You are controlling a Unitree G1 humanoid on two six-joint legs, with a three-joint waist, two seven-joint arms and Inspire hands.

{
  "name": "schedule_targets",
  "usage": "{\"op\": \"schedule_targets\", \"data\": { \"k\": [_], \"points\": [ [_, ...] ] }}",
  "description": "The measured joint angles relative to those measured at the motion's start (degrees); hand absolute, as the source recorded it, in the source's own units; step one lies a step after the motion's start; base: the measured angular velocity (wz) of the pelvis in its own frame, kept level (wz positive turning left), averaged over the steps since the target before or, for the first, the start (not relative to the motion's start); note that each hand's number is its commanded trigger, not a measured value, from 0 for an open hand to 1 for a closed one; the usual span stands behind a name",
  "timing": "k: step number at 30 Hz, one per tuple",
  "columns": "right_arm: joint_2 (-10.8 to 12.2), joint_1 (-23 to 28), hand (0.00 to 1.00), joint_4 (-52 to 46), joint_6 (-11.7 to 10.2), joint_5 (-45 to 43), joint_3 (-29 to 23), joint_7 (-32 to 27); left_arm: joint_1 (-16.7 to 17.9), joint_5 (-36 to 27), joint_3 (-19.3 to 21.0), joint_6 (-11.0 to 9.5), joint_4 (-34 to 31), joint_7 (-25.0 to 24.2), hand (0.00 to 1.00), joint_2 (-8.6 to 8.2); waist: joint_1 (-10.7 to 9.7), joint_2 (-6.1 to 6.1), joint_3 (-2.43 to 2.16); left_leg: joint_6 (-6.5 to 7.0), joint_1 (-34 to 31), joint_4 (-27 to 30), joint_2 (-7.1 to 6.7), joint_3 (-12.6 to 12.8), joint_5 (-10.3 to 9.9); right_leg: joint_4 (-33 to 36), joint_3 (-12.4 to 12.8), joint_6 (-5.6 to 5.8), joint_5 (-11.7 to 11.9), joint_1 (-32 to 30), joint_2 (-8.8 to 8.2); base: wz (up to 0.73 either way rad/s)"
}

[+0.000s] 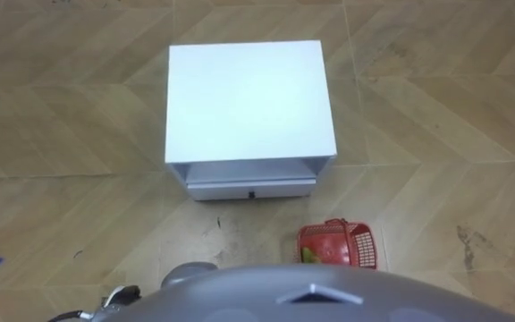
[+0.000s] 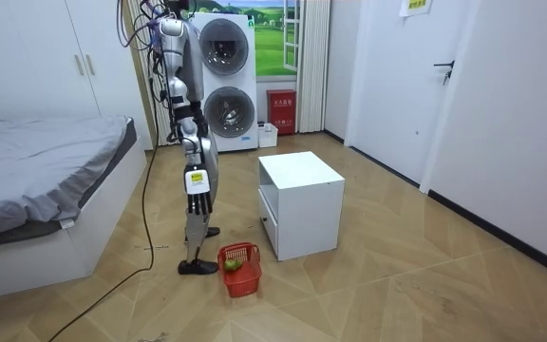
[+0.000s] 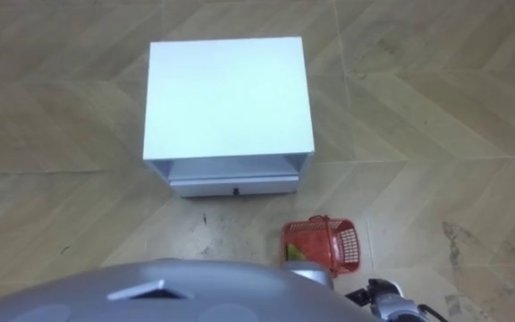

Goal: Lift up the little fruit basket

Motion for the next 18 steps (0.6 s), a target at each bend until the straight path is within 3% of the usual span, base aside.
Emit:
{"op": "schedule_targets", "data": {
  "k": [3,5,6,7,8,9,10,11,13,14,16,18],
  "points": [
    [-0.29,-0.38,0.0,0.0,-0.09,0.2,-0.07,-1.23,-1.46,-0.05,0.02,-0.49,0.45,0.11,0.0,0.05,0.08,0.29,0.14,1.27,-2.13,2.93,-0.82,0.1,-1.04,3.97,-0.16,0.73,-1.1,-2.52,-1.55,0.05],
    [-0.9,-1.68,0.0,0.08,-1.06,0.12,-1.41,-1.48,-2.83,0.12,0.81,-1.14,1.8,-0.01,0.0,0.06,-0.02,1.0,0.47,2.82,-5.1,6.66,-1.62,0.44,-1.96,7.73,0.61,0.88,-1.02,-5.68,-2.83,-0.08],
    [-1.06,-1.94,0.0,0.08,-1.4,0.01,-1.65,-1.47,-2.9,0.41,1.8,-1.43,1.8,-0.05,0.0,0.06,0.15,1.05,0.42,2.99,-5.64,6.89,-1.76,1.13,-2.05,8.45,1.41,0.96,-0.97,-6.74,-3.06,-0.26],
    [-1.28,-2.75,0.0,-0.42,-1.73,0.53,-2.02,-1.51,-2.86,0.43,3.22,-2.08,1.88,-0.04,0.0,0.28,0.28,1.12,0.34,3.57,-6.97,6.59,-2.05,2.07,-2.38,8.74,2.04,1.76,-0.52,-8.65,-3.49,-0.27],
    [-1.18,-3.67,0.0,-1.95,-1.81,1.93,-2.19,-1.51,-2.95,0.42,4.03,-2.89,1.68,-0.06,0.0,0.84,0.16,1.72,-0.25,4.48,-9.64,6.89,-1.51,3.25,-2.56,9.79,2.07,2.23,-0.56,-10.55,-3.98,-0.11],
    [-1.16,-3.86,0.0,-2.92,-1.87,2.69,-2.31,-1.54,-3.1,0.45,4.17,-3.13,1.56,-0.1,0.0,1.18,-0.28,1.71,0.06,5.15,-11.1,8.35,-1.22,3.99,-2.88,13.12,1.34,1.74,-1.04,-12.06,-4.43,0.4],
    [-1.03,-3.1,0.0,-3.53,-1.74,3.87,-2.92,-1.6,-3.22,0.54,4.78,-3.87,1.34,-0.07,0.0,1.86,-0.91,0.95,0.05,6.07,-12.58,10.4,-1.23,5.38,-3.45,24.32,0.29,0.83,-2.52,-14.07,-5.75,0.74],
    [-1.03,-2.94,0.0,-3.66,-1.33,5.95,-3.31,-1.9,-3.19,0.46,4.58,-4.67,1.33,0.08,0.0,2.81,-0.4,-0.26,0.1,6.84,-13.51,11.63,-2.0,6.32,-3.93,35.1,0.61,0.53,-2.57,-14.59,-6.92,0.7],
    [-1.24,-5.26,0.0,-4.01,-1.87,8.76,-3.34,-2.67,-3.71,0.36,4.71,-4.9,1.04,0.14,0.0,3.94,1.44,-2.15,-0.65,7.6,-16.76,13.95,-2.22,8.2,-4.48,44.4,1.62,-0.35,-1.45,-14.97,-6.74,-0.02],
    [-1.54,-8.43,0.0,-4.21,-2.96,10.14,-3.28,-3.18,-3.82,-0.08,4.84,-4.93,1.13,0.48,0.0,4.21,2.12,-2.79,-0.91,7.83,-19.7,16.12,-1.82,8.93,-4.61,45.07,1.41,-0.67,0.26,-14.18,-6.61,-0.33],
    [-1.66,-13.41,0.0,-5.17,-5.44,11.94,-3.29,-4.03,-5.1,-1.65,4.93,-4.96,1.83,1.16,0.0,4.4,1.71,-3.02,-0.8,8.49,-25.46,20.78,-0.7,8.96,-5.0,40.9,-0.02,-0.62,2.24,-10.97,-6.8,-0.19],
    [-1.61,-18.15,0.0,-6.7,-6.94,13.19,-3.15,-4.31,-7.16,-3.63,4.95,-5.25,2.12,2.49,0.0,4.97,1.84,-3.52,-0.47,8.63,-31.9,25.48,0.38,9.13,-5.09,36.5,-0.49,0.3,2.79,-9.23,-7.39,-0.04]
  ]
}}
